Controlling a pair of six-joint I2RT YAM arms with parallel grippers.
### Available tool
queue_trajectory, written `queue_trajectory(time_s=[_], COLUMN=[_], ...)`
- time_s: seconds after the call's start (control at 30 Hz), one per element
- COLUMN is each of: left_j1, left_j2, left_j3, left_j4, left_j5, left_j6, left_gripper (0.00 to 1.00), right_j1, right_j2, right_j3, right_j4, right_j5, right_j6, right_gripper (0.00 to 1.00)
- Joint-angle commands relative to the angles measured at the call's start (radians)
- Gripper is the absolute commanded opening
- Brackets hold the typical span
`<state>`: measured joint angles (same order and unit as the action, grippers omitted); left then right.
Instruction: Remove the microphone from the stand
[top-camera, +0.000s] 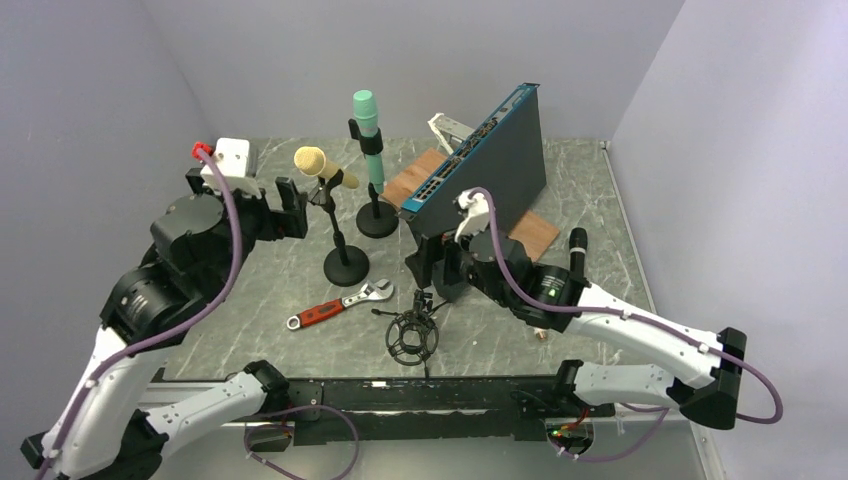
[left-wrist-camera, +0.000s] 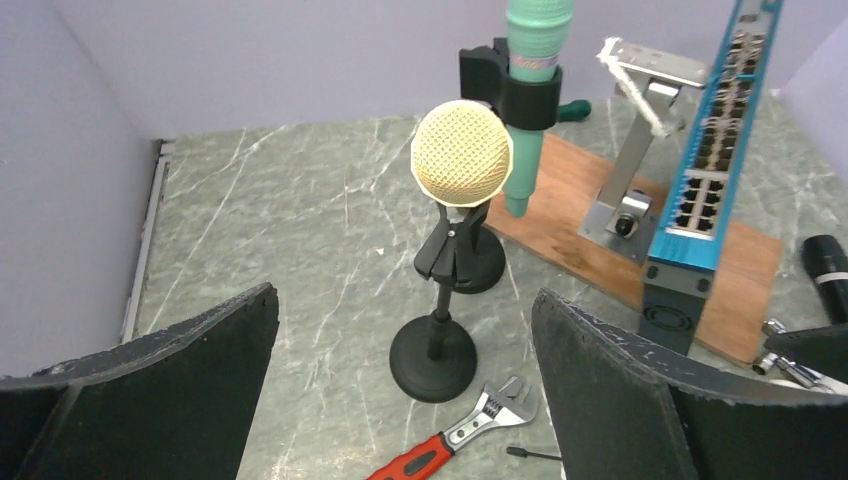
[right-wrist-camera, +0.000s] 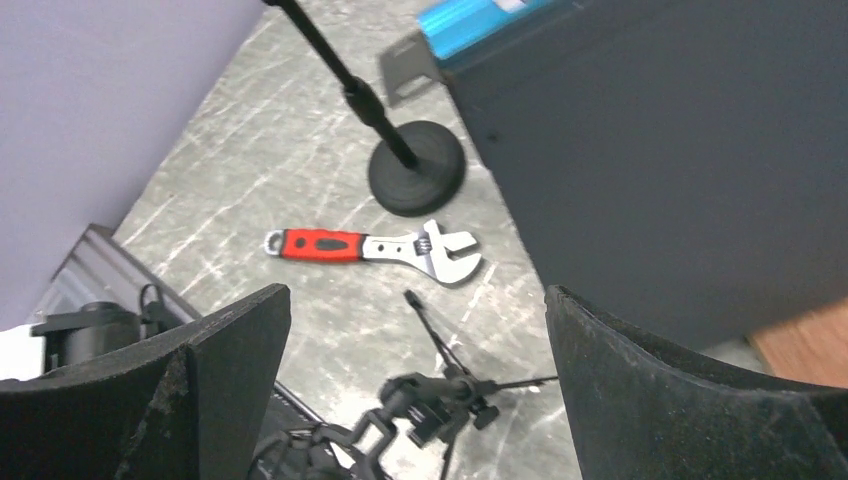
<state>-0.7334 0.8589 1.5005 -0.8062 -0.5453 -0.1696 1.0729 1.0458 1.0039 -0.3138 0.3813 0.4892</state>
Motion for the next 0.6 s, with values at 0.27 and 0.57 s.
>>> queue_trajectory(time_s=[0.27, 0.57], left_j1=[0.127, 0.126], left_j2=[-0.150, -0.391], left_j3=[-0.235, -0.391], left_j4=[0.250, 0.070], left_j5=[0.169, 0.083], left_j6=[-0.006, -0.012], left_gripper=[1.00, 0.99], right_j1=[-0.003, -0.007], right_j2=[0.223, 0.518], right_j3=[0.316, 0.656], right_j4=[0.112, 0.181], right_j5=[-0.154, -0.189], right_j6=[-0.269, -0.536], right_gripper=[1.00, 1.00])
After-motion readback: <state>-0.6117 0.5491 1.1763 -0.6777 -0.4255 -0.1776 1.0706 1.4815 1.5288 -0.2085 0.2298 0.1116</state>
